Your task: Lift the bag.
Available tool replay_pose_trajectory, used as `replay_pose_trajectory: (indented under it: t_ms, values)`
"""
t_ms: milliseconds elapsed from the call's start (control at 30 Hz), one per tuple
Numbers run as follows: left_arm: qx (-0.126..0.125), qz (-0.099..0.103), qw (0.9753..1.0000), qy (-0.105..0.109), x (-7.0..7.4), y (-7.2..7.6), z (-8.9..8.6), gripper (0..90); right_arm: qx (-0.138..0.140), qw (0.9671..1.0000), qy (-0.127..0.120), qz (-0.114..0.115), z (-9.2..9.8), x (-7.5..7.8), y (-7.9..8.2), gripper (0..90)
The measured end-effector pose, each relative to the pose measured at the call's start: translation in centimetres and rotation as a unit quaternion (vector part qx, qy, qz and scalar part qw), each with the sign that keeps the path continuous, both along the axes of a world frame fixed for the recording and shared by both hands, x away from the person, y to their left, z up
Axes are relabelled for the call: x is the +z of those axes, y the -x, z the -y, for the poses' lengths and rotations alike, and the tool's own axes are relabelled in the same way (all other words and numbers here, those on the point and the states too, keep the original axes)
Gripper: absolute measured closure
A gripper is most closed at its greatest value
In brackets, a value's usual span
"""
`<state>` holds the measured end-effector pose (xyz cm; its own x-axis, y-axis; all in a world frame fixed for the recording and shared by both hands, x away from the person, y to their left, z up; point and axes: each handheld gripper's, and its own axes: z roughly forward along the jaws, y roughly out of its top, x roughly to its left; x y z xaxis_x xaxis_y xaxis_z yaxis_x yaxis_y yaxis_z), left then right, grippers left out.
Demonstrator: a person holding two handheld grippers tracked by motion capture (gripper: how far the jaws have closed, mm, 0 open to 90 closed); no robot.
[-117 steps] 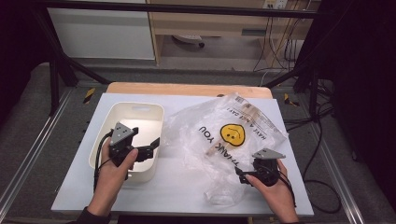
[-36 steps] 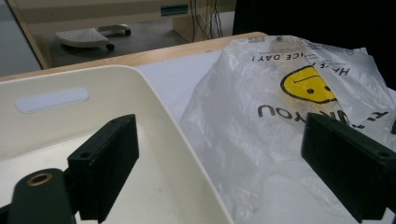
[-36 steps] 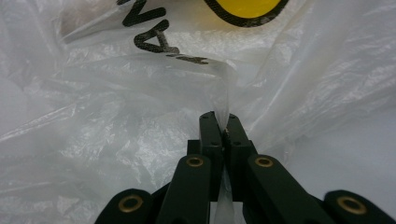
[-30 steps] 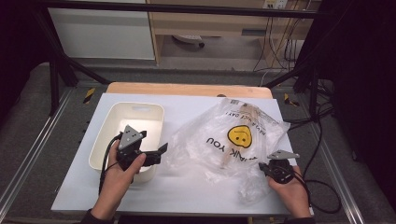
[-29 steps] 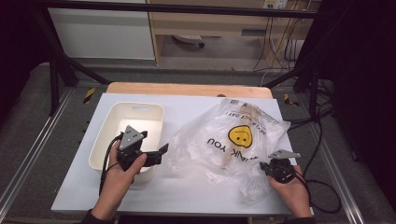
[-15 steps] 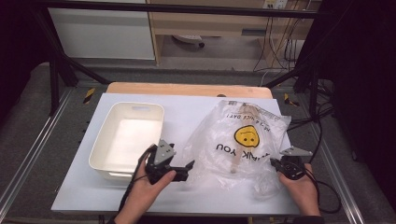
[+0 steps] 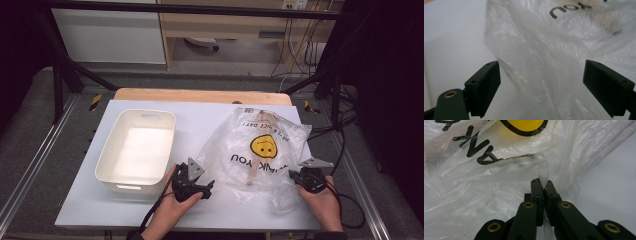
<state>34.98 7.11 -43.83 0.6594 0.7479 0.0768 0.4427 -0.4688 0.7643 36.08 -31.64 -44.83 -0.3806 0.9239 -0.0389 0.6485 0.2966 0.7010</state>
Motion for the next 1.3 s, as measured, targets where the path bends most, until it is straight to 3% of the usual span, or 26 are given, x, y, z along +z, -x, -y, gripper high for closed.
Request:
replay_pose_trajectory:
  t_ms: [167,267,333,500,633,733,800,1100,1233,1300]
  values:
    - [-0.007,-0.021,0.9997,0.010,-0.8,-0.6,0.2,32.8,0.001,0.9999,-0.015,0.000,0.0,-0.1,0.3,88.4]
    - [-0.018,-0.037,0.9990,0.015,-1.2,-0.6,0.2,48.5,0.005,0.9996,-0.028,-0.002,0.0,-0.1,0.8,80.7]
    - [-0.027,-0.042,0.9986,0.017,-1.4,-0.7,0.1,61.1,0.003,0.9989,-0.047,-0.002,-0.2,0.0,1.2,69.8]
    - [-0.031,-0.051,0.9979,0.026,-1.7,-0.8,-0.5,75.8,-0.003,0.9983,-0.059,0.002,-0.9,1.0,2.3,38.9]
    - [-0.032,-0.049,0.9978,0.032,-1.8,-0.8,-0.8,80.6,-0.011,0.9991,-0.034,0.022,-1.2,1.1,3.7,17.5]
    - [-0.034,-0.047,0.9977,0.034,-1.9,-0.9,-0.9,81.3,-0.022,0.9992,-0.020,0.028,-0.9,1.1,4.7,10.0]
    - [-0.035,-0.045,0.9978,0.034,-1.9,-0.8,-0.9,81.3,-0.030,0.9991,-0.016,0.027,-0.5,1.0,5.1,9.3]
    - [-0.040,-0.042,0.9977,0.035,-2.0,-0.9,-1.0,82.0,-0.046,0.9984,-0.021,-0.026,0.6,-0.7,5.3,7.1]
    - [-0.039,-0.040,0.9978,0.035,-2.0,-0.8,-1.0,82.1,-0.029,0.9989,-0.027,-0.025,0.1,-0.6,5.4,15.3]
    - [-0.039,-0.040,0.9978,0.035,-2.0,-0.8,-1.0,82.1,-0.015,0.9996,-0.009,-0.022,-0.6,-0.5,5.5,20.8]
